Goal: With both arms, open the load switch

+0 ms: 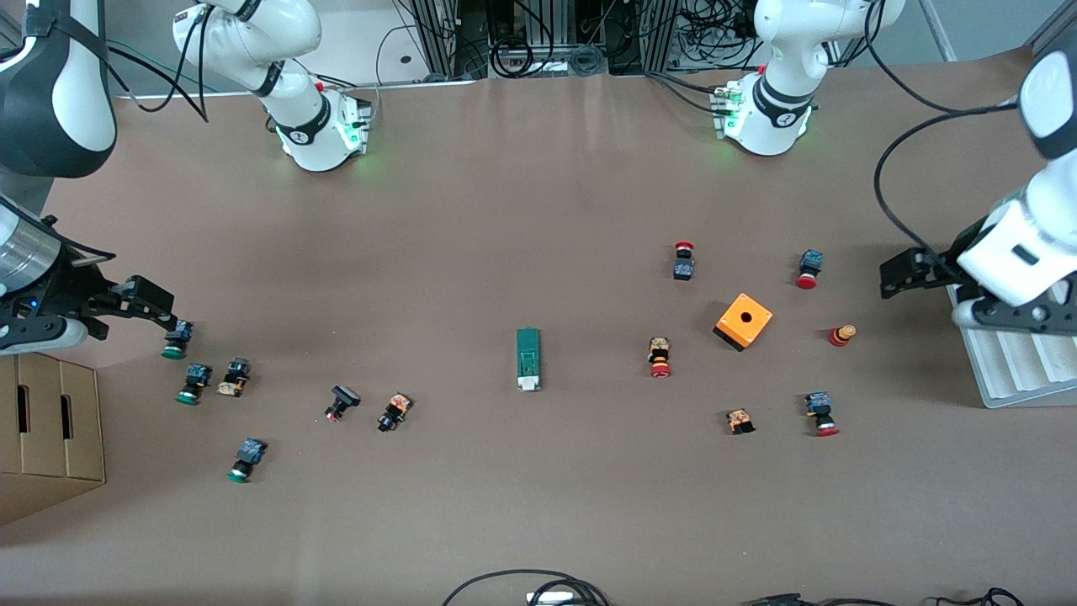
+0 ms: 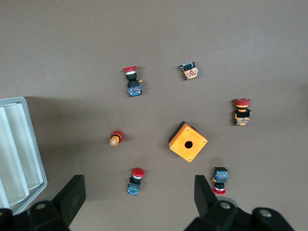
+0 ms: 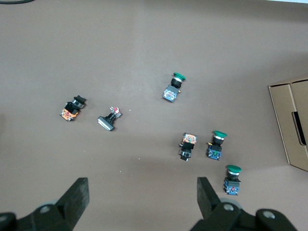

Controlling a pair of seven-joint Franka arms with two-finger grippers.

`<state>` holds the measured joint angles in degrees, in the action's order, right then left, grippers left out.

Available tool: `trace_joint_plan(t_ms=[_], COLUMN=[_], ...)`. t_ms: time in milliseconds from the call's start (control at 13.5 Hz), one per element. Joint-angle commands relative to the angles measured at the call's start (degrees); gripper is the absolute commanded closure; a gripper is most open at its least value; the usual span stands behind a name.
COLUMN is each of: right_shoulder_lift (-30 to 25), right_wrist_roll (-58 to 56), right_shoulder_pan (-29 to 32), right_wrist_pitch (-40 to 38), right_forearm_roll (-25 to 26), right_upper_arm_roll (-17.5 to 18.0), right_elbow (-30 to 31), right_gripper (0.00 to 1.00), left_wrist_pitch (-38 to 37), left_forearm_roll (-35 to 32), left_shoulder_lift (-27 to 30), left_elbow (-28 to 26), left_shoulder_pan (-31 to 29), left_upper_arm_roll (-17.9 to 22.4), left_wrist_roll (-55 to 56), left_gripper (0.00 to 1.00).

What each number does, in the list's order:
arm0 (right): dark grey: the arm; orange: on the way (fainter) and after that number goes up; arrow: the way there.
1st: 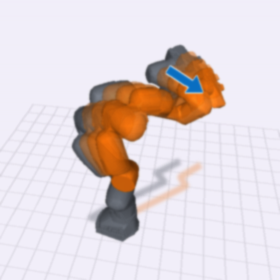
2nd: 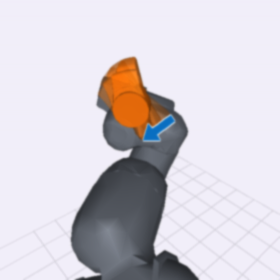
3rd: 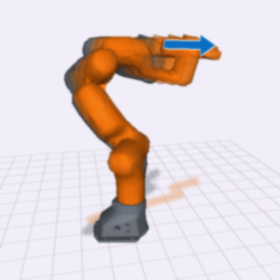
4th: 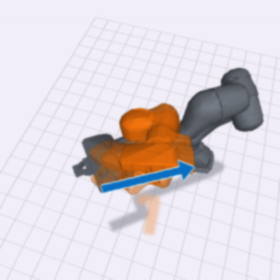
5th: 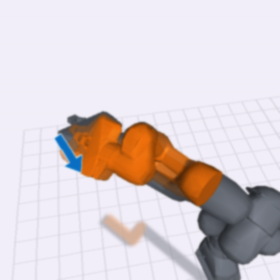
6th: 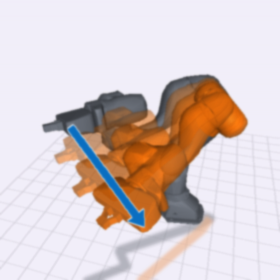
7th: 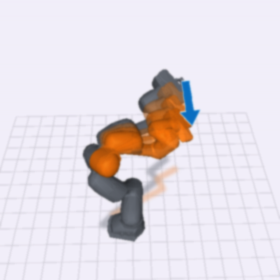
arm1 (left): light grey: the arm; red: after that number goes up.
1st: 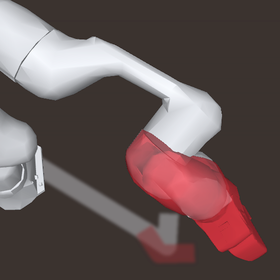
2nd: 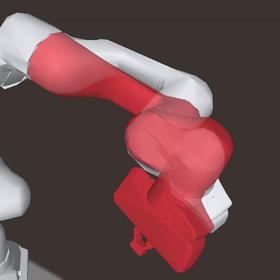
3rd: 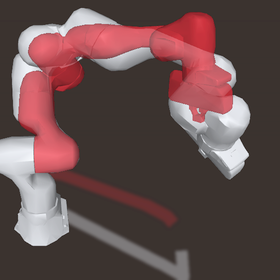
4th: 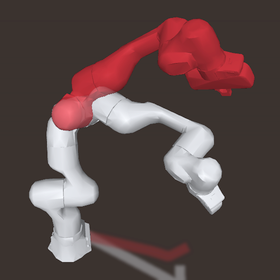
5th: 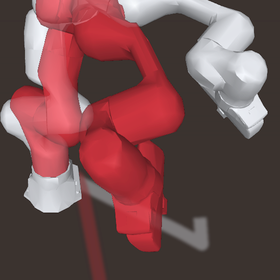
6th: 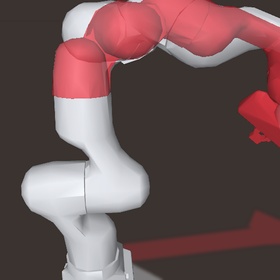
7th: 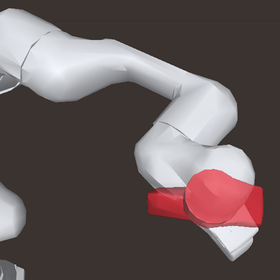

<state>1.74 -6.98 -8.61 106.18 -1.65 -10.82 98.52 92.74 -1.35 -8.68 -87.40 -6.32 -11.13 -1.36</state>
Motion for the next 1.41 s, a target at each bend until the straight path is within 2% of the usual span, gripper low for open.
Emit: trace_joint_plan(t_ms=[0, 297, 594, 668, 817, 965, 1336], right_shoulder_lift=[0.7, 0.8, 0.8, 0.8, 0.8, 0.8, 0.8], right_wrist_roll=[0.2, 0.1, 0.1, 0.1, 0.1, 0.1, -0.5], right_shoulder_pan=[-0.3, -0.2, -0.2, -0.2, -0.2, 0.0, 0.1], right_wrist_pitch=[0.1, 0.0, 0.1, 0.1, 0.1, 0.2, 0.3], right_forearm_roll=[0.7, 0.7, 0.7, 0.7, 0.7, 0.7, 0.8], right_upper_arm_roll=[-0.3, -0.3, -0.3, -0.3, -0.3, -0.3, -0.3], right_elbow=[-1.2, -1.1, -1.2, -1.2, -1.2, -1.2, -1.2], right_gripper=[0.00, 0.00, 0.00, 0.00, 0.00, 0.00, 0.00], left_wrist_pitch=[-0.5, 0.8, 8.0, 10.5, 14.9, 16.5, 15.8], left_forearm_roll=[-0.1, 3.1, 2.2, 1.3, -6.0, -5.9, -6.5], left_shoulder_lift=[-1.1, -1.7, -3.5, -3.7, -3.8, -4.4, -3.5], left_elbow=[2.4, 1.4, 1.4, 1.4, 1.4, 1.4, -0.8], left_shoulder_pan=[1.0, 2.6, 6.5, 8.1, 10.9, 13.9, 22.1], left_upper_arm_roll=[-0.4, -0.5, -0.4, -0.3, -0.5, -0.3, -0.9], left_wrist_roll=[-0.7, -6.2, -4.0, -3.4, -0.1, 0.6, 21.9], left_gripper=[0.00, 0.00, 0.00, 0.00, 0.00, 0.00, 0.00])
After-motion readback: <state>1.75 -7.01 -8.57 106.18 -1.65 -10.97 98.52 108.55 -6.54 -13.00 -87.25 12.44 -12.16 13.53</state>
